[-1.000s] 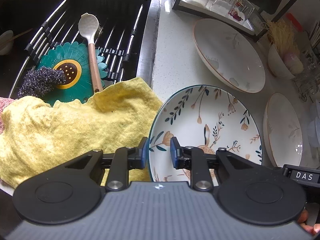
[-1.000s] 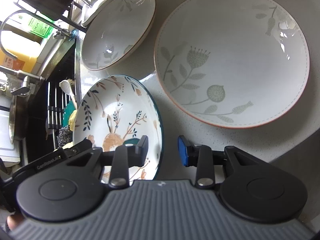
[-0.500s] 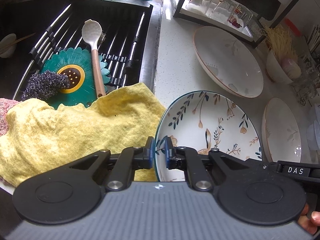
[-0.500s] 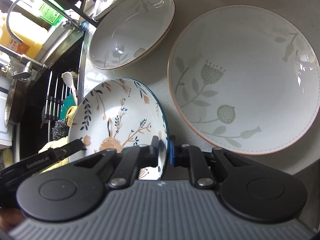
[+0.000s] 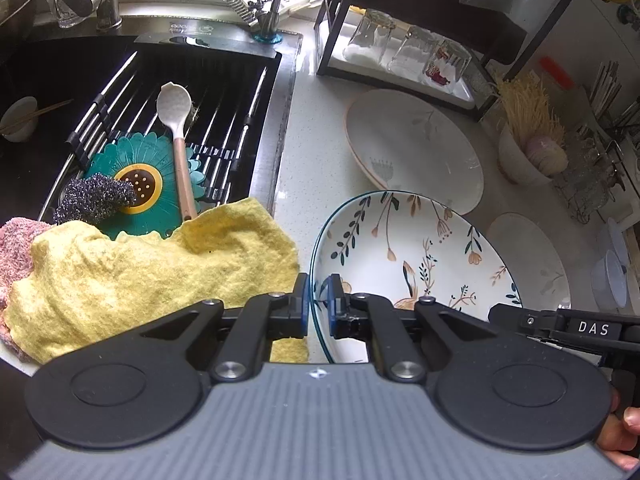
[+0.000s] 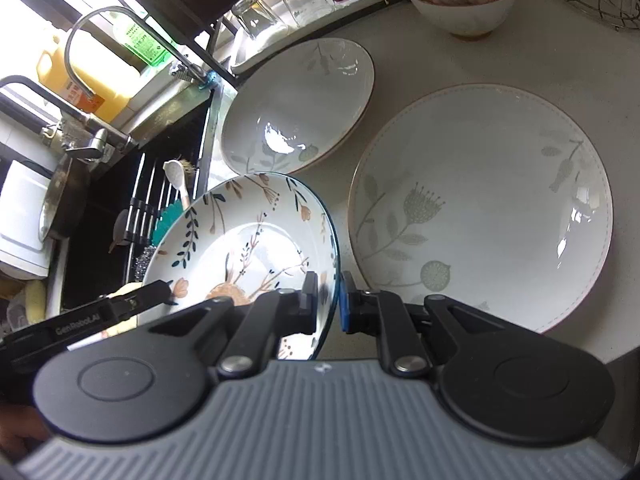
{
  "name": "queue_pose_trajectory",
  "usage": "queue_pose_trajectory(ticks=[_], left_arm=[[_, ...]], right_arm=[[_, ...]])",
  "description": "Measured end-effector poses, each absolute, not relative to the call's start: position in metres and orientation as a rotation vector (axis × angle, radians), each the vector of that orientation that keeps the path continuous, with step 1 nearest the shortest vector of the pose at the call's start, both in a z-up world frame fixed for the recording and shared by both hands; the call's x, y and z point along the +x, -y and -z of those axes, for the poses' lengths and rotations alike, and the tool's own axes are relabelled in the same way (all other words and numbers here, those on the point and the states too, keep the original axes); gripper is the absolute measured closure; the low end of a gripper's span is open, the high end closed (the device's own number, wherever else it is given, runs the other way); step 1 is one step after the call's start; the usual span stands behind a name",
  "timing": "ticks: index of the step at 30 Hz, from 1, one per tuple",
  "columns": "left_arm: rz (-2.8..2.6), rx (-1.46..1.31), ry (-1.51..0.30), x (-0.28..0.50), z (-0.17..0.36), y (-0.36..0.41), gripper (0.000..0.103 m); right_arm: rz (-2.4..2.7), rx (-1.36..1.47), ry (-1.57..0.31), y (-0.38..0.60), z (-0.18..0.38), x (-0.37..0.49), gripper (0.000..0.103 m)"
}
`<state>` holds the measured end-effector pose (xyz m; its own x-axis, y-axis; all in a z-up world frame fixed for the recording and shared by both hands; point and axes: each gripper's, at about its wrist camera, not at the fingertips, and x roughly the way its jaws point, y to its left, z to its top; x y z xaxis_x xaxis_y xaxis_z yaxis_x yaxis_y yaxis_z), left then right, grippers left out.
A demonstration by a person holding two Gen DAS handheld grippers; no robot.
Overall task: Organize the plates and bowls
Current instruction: 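Lift the floral plate with both grippers and lower it onto the large white plate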
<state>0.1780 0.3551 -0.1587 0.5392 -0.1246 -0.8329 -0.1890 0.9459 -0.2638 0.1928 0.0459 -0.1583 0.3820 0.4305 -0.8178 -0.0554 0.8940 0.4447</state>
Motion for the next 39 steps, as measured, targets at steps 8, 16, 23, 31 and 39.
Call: queue_pose_trajectory(ticks=[8,16,23,31,39], left_arm=[[-0.035,-0.397,-0.923,0.168,0.131,-0.335,0.094],[0.004,-0.426,-0.855,0.166,0.104,-0.307,0.096],[0.041,-0.434,-0.830,0.168,0.089,-0.271,0.096],[0.079,-0.423,-0.866,0.185,0.104,-0.235,0.096],[0.058,-0.435,-0.967,0.208,0.147,-0.207,0.095]], right_arm=[[-0.345,0.333,-1.032,-0.027,0.124,0.192,0.089],[-0.348,0.359,-0.972,0.006,0.101,0.191,0.090],[-0.319,0.361,-0.930,0.038,0.080,0.188,0.090],[-0.282,0.397,-0.937,0.077,0.092,0.194,0.090],[-0.285,0.432,-0.988,0.108,0.133,0.215,0.090]])
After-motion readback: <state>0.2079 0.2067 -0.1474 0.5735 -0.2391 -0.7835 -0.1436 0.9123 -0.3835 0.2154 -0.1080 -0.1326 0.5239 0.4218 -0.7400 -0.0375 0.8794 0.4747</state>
